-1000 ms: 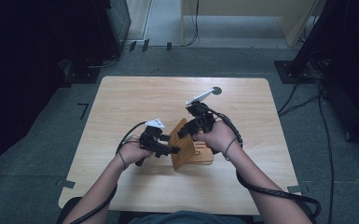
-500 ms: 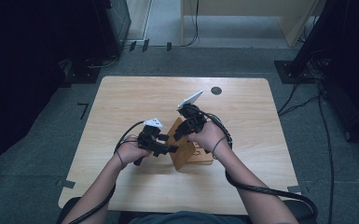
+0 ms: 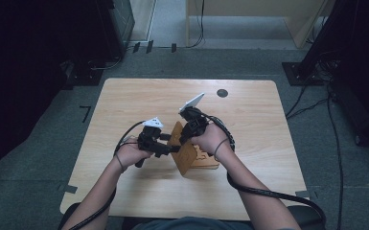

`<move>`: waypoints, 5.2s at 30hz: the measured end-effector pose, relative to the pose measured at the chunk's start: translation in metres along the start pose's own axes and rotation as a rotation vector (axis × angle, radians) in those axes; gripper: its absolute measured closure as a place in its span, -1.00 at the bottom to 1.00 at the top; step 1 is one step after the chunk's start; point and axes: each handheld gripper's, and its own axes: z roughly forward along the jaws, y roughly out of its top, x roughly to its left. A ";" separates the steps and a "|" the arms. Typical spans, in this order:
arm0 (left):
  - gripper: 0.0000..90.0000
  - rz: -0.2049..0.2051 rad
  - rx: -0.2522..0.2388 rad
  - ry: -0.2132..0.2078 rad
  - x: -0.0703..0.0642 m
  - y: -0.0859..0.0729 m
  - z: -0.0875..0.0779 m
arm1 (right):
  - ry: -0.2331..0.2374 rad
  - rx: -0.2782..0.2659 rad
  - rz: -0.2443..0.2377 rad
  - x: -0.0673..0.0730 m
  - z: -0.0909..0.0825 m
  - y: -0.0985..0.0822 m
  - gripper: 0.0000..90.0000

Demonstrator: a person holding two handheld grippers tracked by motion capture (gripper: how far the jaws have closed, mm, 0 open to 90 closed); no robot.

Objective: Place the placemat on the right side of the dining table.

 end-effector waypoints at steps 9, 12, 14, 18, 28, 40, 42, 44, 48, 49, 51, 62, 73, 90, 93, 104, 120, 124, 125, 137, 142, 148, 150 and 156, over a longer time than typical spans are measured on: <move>-0.47 0.013 0.032 0.068 0.004 -0.004 0.001 | -0.040 -0.011 -0.066 0.008 -0.010 0.004 0.94; -0.47 0.007 0.032 0.088 0.004 -0.005 0.003 | -0.043 -0.018 -0.076 0.007 -0.013 0.005 0.94; -0.47 0.008 0.031 0.095 0.005 -0.005 0.003 | -0.051 -0.023 -0.072 0.005 -0.017 0.006 0.95; -0.47 0.007 0.032 0.099 0.007 -0.006 0.003 | -0.078 -0.024 -0.070 0.002 -0.023 0.007 0.94; -0.47 0.011 0.050 0.110 0.007 -0.009 0.007 | -0.122 -0.036 -0.079 -0.005 -0.031 0.003 0.94; -0.48 0.012 0.057 0.155 0.011 -0.010 0.011 | -0.123 -0.034 -0.057 -0.014 -0.033 -0.001 0.94; -0.48 0.012 0.061 0.170 0.013 -0.010 0.013 | -0.122 -0.034 -0.051 -0.016 -0.033 -0.001 0.94; -0.48 0.013 0.061 0.172 0.013 -0.010 0.014 | -0.126 -0.035 -0.050 -0.017 -0.034 -0.002 0.94; -0.50 0.018 0.065 0.167 0.012 -0.009 0.016 | -0.134 -0.029 -0.042 -0.020 -0.034 -0.004 0.94; -0.50 0.024 0.069 0.166 0.013 -0.009 0.017 | -0.136 -0.028 -0.036 -0.021 -0.034 -0.004 0.94; -0.50 0.026 0.073 0.167 0.013 -0.009 0.018 | -0.130 -0.031 -0.028 -0.024 -0.035 -0.005 0.94; -0.50 0.036 0.077 0.190 0.014 -0.011 0.022 | -0.125 -0.039 -0.008 -0.038 -0.040 -0.009 0.94; -0.50 0.039 0.094 0.206 0.019 -0.014 0.022 | -0.134 -0.060 0.032 -0.053 -0.047 -0.017 0.95; -0.50 0.033 0.100 0.198 0.018 -0.015 0.026 | -0.150 -0.068 0.065 -0.066 -0.053 -0.017 0.95; -0.50 0.032 0.104 0.200 0.018 -0.015 0.026 | -0.150 -0.083 0.072 -0.070 -0.056 -0.017 0.95; -0.50 0.035 0.126 0.199 0.017 -0.016 0.028 | -0.188 -0.099 0.082 -0.082 -0.064 -0.017 0.95; -0.50 0.073 0.125 0.197 0.013 -0.016 0.031 | -0.220 -0.094 0.129 -0.103 -0.073 -0.017 0.95; -0.51 0.074 0.117 0.194 0.013 -0.016 0.031 | -0.241 -0.073 0.128 -0.107 -0.075 -0.015 0.95; -0.51 0.074 0.117 0.194 0.013 -0.016 0.031 | -0.246 -0.074 0.130 -0.108 -0.075 -0.014 0.95; -0.51 0.067 0.127 0.196 0.014 -0.017 0.032 | -0.241 -0.107 0.176 -0.123 -0.089 -0.012 0.95; -0.51 0.068 0.133 0.192 0.013 -0.018 0.033 | -0.255 -0.093 0.179 -0.126 -0.091 -0.011 0.95; -0.51 0.073 0.132 0.190 0.011 -0.018 0.035 | -0.261 -0.088 0.210 -0.137 -0.093 -0.010 0.95; -0.51 0.075 0.138 0.194 0.012 -0.019 0.035 | -0.259 -0.086 0.216 -0.141 -0.093 -0.011 0.95; -0.51 0.076 0.137 0.196 0.012 -0.019 0.035 | -0.245 -0.083 0.244 -0.149 -0.096 -0.011 0.95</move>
